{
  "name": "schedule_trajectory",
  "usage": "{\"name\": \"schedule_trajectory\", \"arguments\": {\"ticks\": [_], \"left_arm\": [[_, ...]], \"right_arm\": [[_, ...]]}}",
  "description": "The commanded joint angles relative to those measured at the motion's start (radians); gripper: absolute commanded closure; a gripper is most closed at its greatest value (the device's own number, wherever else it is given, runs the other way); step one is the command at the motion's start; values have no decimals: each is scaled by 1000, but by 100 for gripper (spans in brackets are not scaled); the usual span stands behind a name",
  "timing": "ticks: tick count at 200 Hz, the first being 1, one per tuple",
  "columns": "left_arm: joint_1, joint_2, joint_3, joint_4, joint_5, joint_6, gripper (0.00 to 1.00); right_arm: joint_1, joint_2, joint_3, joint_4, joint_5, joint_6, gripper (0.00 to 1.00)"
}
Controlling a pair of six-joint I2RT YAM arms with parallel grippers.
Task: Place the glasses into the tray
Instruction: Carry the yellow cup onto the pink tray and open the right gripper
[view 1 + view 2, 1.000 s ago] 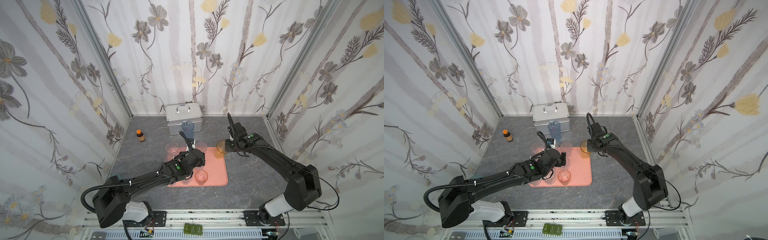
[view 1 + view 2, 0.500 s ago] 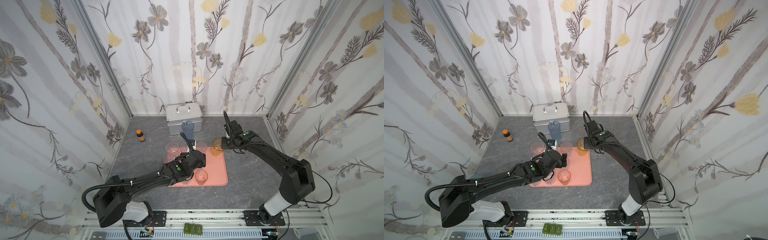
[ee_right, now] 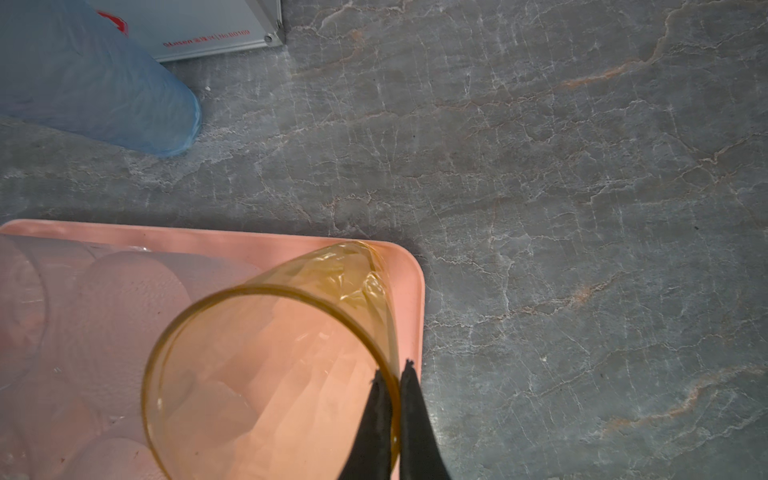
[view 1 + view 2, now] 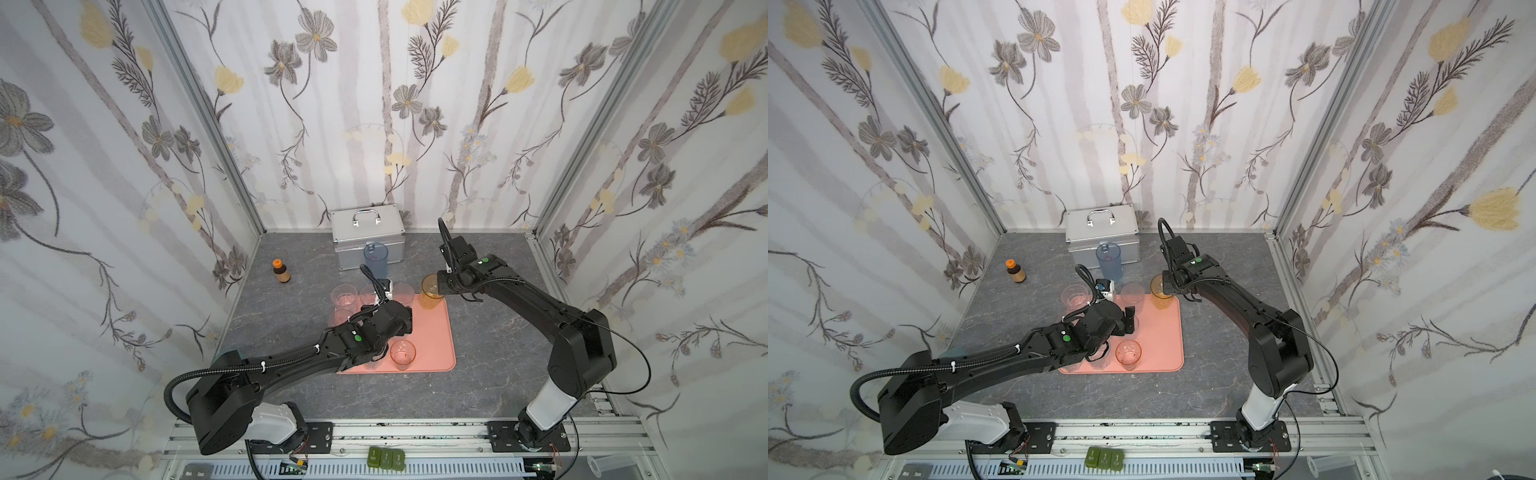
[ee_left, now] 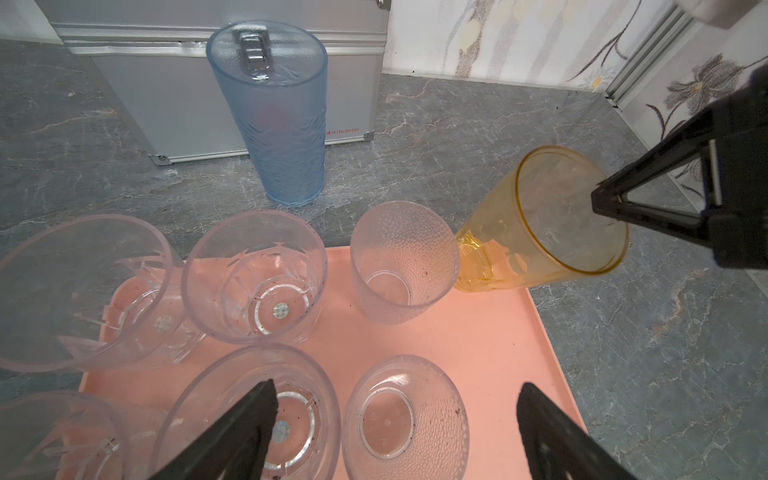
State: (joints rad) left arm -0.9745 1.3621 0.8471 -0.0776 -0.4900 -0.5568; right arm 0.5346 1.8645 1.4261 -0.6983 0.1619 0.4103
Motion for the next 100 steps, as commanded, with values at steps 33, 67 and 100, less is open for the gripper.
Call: {"name": "schedule_trajectory", "arguments": {"ticks": [33, 67, 100], "left_arm": [[-3, -27, -23, 46, -21, 57, 3], [1, -51, -36, 72, -50, 149, 1], [46, -100, -68, 148, -27, 257, 1]], "right_arm": [[2, 22, 11, 9, 10, -5, 93], [8, 8, 33, 4, 11, -2, 76], [12, -21, 108, -21, 10, -1, 63]]}}
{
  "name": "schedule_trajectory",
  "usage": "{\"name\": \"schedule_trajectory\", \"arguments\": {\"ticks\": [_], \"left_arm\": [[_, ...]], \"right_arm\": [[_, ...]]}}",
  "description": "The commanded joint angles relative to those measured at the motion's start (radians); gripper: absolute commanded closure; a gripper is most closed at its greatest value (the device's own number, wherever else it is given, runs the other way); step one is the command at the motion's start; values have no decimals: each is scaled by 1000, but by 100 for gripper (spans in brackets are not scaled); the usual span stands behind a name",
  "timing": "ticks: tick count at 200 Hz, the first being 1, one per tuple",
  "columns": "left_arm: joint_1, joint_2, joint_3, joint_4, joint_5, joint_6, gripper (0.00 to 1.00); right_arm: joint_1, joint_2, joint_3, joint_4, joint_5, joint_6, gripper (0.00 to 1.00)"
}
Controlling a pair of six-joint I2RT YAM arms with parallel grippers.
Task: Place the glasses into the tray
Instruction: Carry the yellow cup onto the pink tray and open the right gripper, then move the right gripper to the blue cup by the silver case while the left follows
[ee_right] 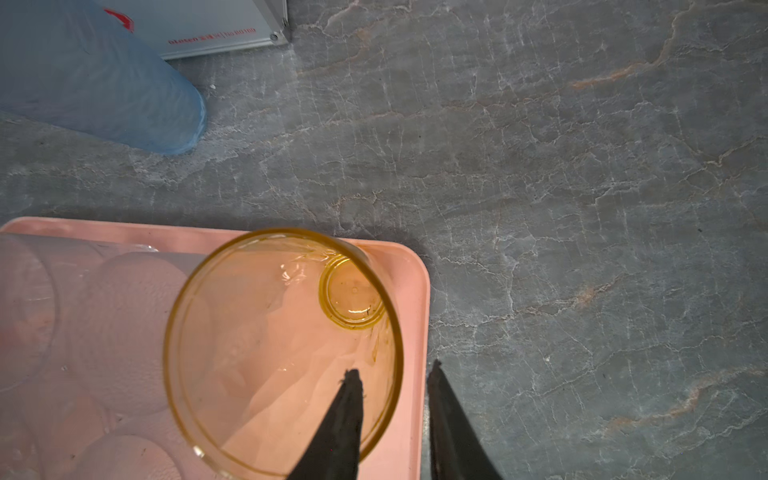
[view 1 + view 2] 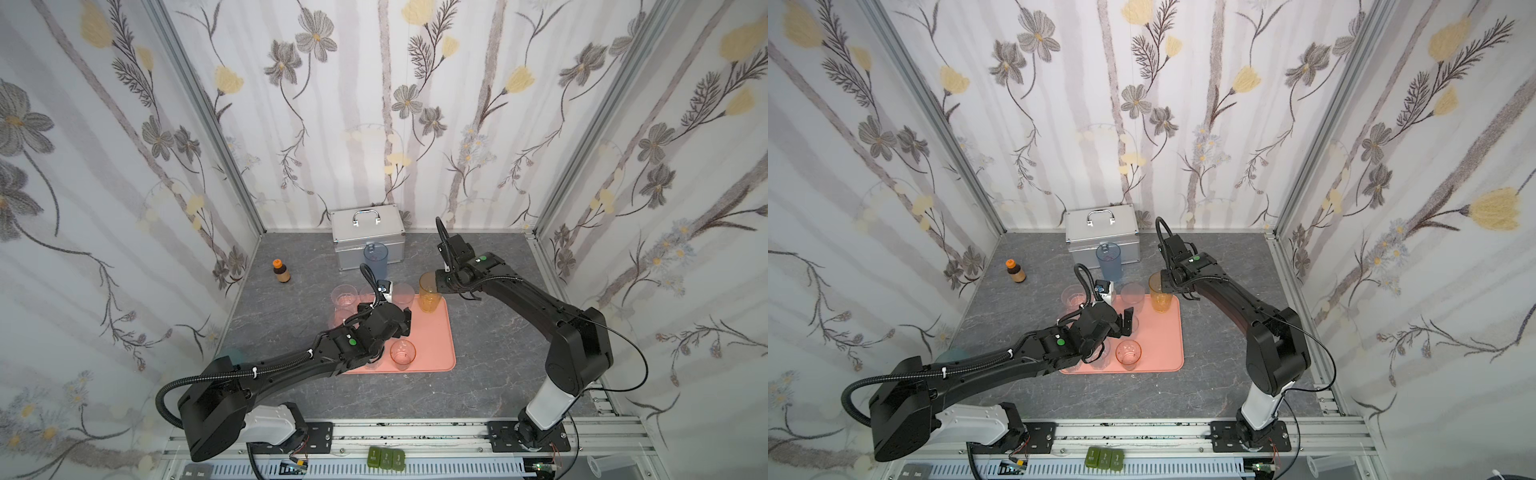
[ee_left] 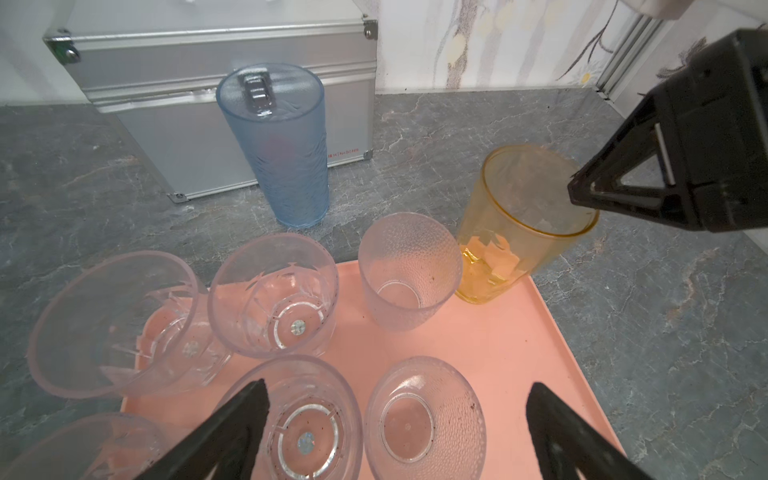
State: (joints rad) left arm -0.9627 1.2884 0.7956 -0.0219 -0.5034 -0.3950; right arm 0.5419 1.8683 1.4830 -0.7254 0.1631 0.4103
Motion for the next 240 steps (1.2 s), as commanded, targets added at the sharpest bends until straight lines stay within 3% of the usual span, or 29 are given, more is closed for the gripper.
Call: {"name": "schedule_trajectory", "arguments": {"ticks": [1, 26, 68, 109, 133, 177, 240], "left_arm": [[38, -27, -19, 94, -11, 97, 1], [162, -101, -46, 139, 86, 117, 1], [495, -94, -56, 237, 442, 0, 2], [637, 29, 17, 267, 573, -26, 2], [686, 128, 79, 275, 636, -35, 3], [701, 306, 192, 325, 686, -49, 4], [699, 456, 286, 355, 718, -51, 6]], "right_arm": [[5, -26, 54, 6, 8, -1, 62], [8, -14, 133, 24, -16, 15, 56], [9, 105, 268, 171, -173, 69, 47], [28, 331, 513, 161, -287, 101, 44], [44, 431, 611, 160, -299, 124, 44], [60, 523, 646, 275, -330, 191, 43], [65, 661, 769, 254, -306, 207, 56]]}}
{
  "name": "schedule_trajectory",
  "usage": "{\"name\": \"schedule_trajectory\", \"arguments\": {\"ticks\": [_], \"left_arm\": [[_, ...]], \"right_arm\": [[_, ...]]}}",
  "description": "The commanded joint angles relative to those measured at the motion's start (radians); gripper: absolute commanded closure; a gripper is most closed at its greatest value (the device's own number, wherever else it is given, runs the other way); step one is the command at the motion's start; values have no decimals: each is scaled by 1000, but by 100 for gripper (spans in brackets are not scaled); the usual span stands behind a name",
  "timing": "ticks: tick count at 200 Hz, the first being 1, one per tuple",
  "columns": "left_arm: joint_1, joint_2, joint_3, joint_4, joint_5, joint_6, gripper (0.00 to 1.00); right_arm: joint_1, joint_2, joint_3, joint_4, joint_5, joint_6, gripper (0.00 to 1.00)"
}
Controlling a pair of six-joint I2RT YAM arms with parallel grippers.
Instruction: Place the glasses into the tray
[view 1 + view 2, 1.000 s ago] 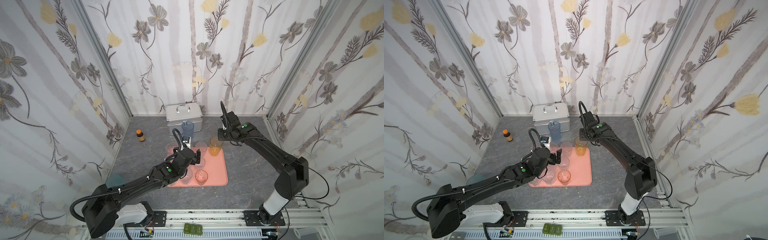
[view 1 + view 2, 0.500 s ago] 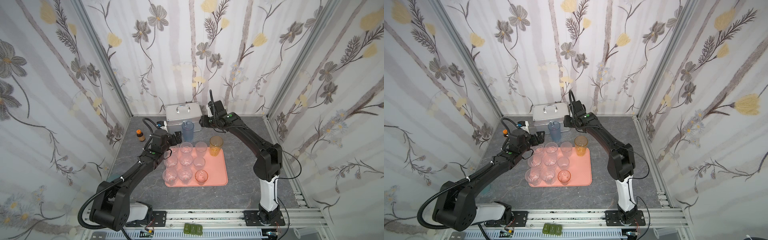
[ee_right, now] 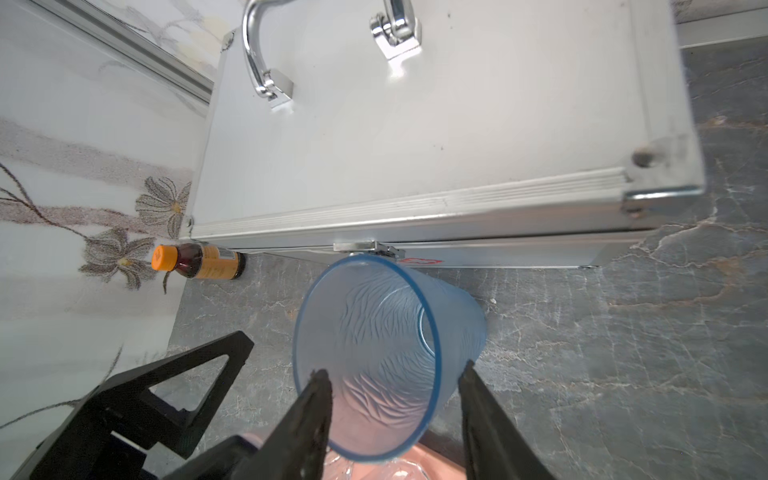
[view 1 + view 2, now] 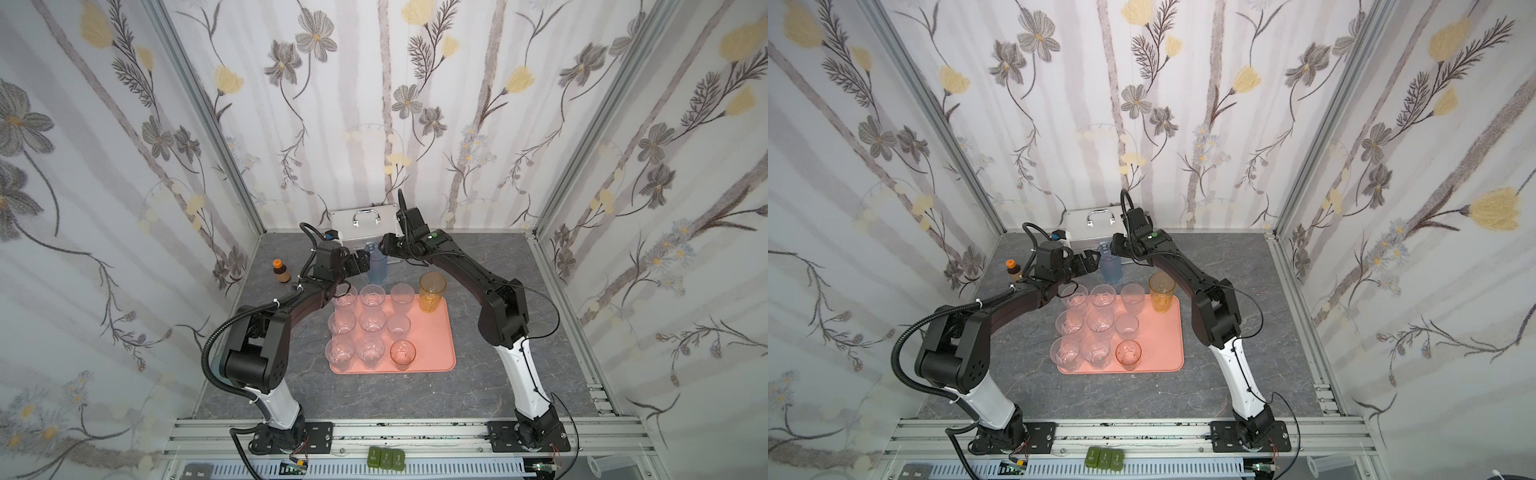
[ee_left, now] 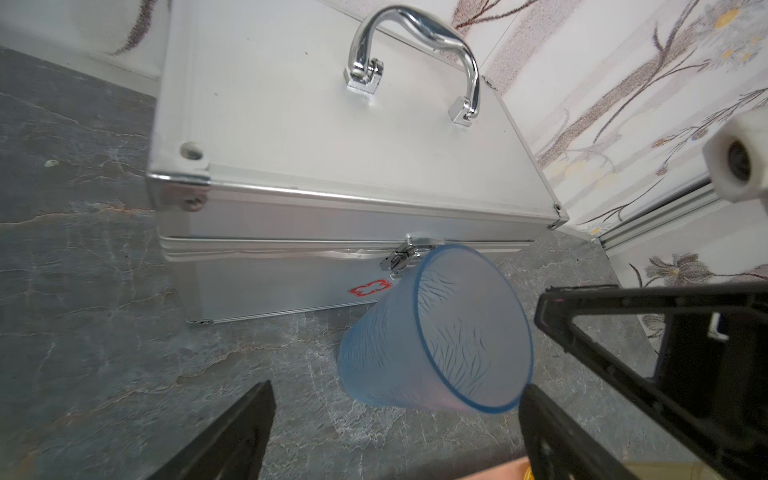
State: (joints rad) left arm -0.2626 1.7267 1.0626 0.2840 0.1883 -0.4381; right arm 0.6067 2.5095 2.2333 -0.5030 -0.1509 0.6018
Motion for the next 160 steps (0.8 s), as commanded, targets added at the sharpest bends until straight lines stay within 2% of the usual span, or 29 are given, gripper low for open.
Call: {"name": "schedule_trajectory", "arguments": {"ticks": [1, 34, 83, 107, 127, 160], "left_arm": [[0, 18, 19, 49, 26, -8, 6], [-1, 22, 15, 53, 30, -11, 7], [-4, -6, -15, 58, 30, -35, 7], [-9, -43, -31, 58, 24, -53, 7], [-16, -81, -43, 58, 11, -64, 7], [-28, -101, -51, 58, 0, -65, 7]], "right_arm": [[-1, 20, 19, 32, 9, 16, 56], [-1, 33, 19, 38, 30, 2, 66], [17, 14, 22, 9, 120, -49, 82], [32, -7, 22, -11, 172, -86, 86], [43, -10, 22, -26, 213, -105, 85], [44, 21, 22, -35, 237, -109, 71]]}}
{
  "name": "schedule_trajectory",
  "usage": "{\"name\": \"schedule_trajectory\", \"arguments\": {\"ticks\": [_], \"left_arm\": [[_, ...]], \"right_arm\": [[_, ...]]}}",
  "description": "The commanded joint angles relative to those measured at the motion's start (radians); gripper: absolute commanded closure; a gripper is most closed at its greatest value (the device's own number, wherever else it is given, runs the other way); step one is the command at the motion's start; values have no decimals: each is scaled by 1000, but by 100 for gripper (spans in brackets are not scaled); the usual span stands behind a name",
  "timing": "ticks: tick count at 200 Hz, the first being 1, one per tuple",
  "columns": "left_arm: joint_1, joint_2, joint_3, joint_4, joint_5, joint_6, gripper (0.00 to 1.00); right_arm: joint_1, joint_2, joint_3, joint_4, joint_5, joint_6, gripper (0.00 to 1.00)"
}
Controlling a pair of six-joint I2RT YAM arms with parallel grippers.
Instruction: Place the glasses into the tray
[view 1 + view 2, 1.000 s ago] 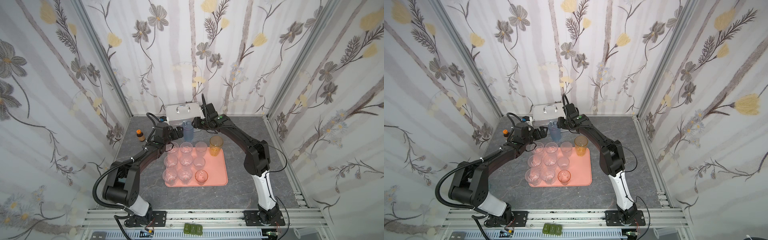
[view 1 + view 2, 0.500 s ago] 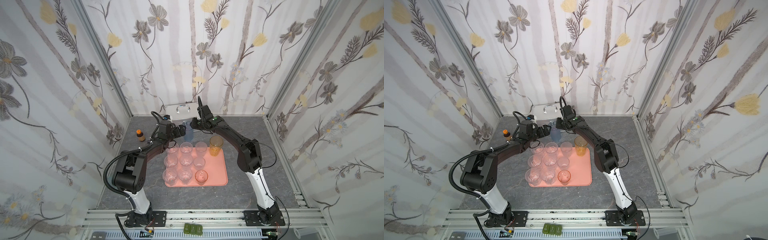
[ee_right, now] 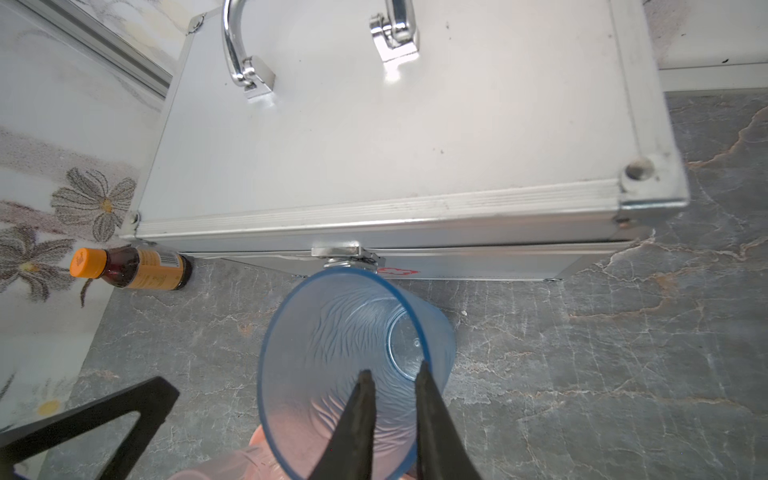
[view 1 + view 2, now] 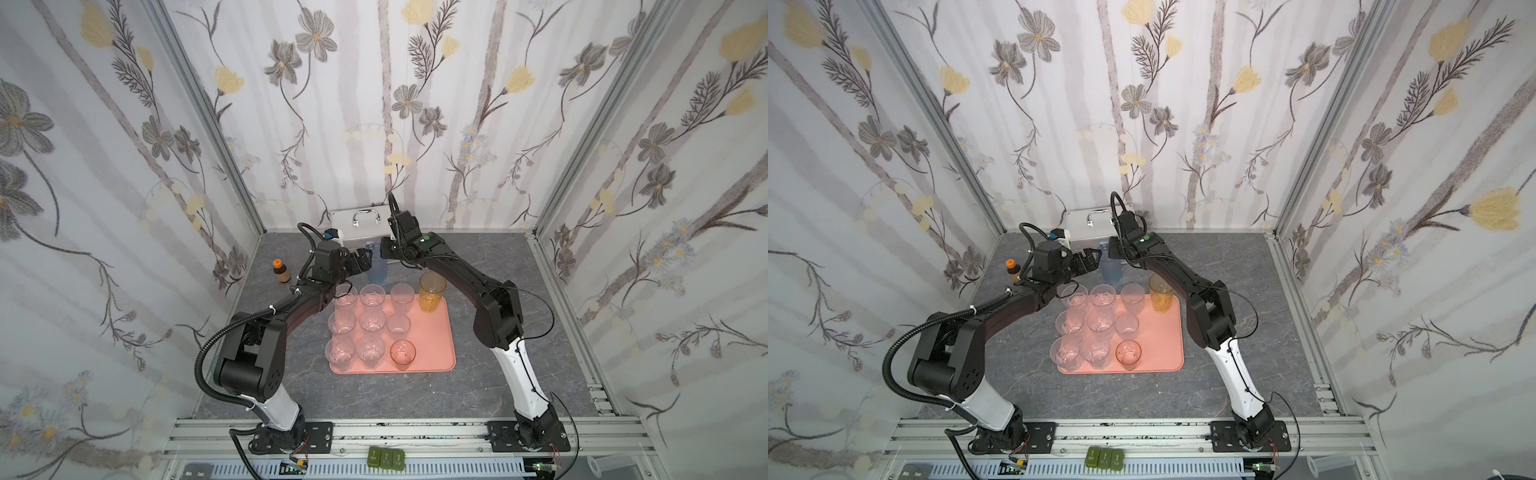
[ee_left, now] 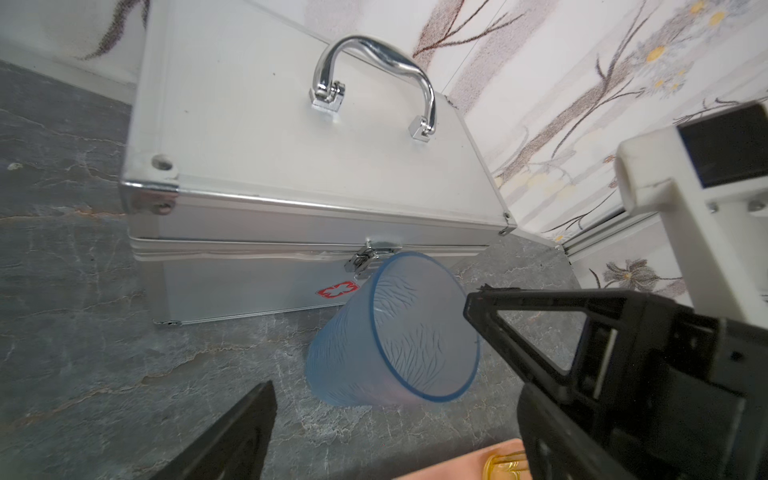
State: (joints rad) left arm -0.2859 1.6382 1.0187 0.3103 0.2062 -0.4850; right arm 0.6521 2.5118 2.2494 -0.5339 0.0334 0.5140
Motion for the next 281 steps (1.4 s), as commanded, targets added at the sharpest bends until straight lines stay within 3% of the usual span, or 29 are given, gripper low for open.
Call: {"name": "schedule_trajectory", "arguments": {"ticks": [1, 41, 76, 102, 127, 177, 220, 281], "left_arm": [[-5, -13, -7, 31, -18, -19, 7], [-22, -33, -11, 31, -41, -6, 7], [-27, -36, -15, 31, -44, -3, 7], [-29, -38, -18, 31, -50, 3, 7], [-29, -35, -19, 31, -53, 7, 6], [-30, -21, -19, 30, -55, 9, 6], [-40, -4, -14, 30, -105, 46, 6], [-68, 26, -8, 30, -131, 66, 6]], "right_arm": [[-1, 21, 6, -5, 54, -21, 71], [5, 58, 6, 7, 78, -26, 65], [5, 48, 6, 15, 74, -23, 79], [6, 28, 6, 14, 68, -35, 82], [5, -1, 6, -2, 62, -38, 74], [3, -55, 6, -18, 69, -44, 68], [-4, -25, 10, -41, 76, -17, 56], [-15, 52, 23, -35, 60, -24, 58]]}}
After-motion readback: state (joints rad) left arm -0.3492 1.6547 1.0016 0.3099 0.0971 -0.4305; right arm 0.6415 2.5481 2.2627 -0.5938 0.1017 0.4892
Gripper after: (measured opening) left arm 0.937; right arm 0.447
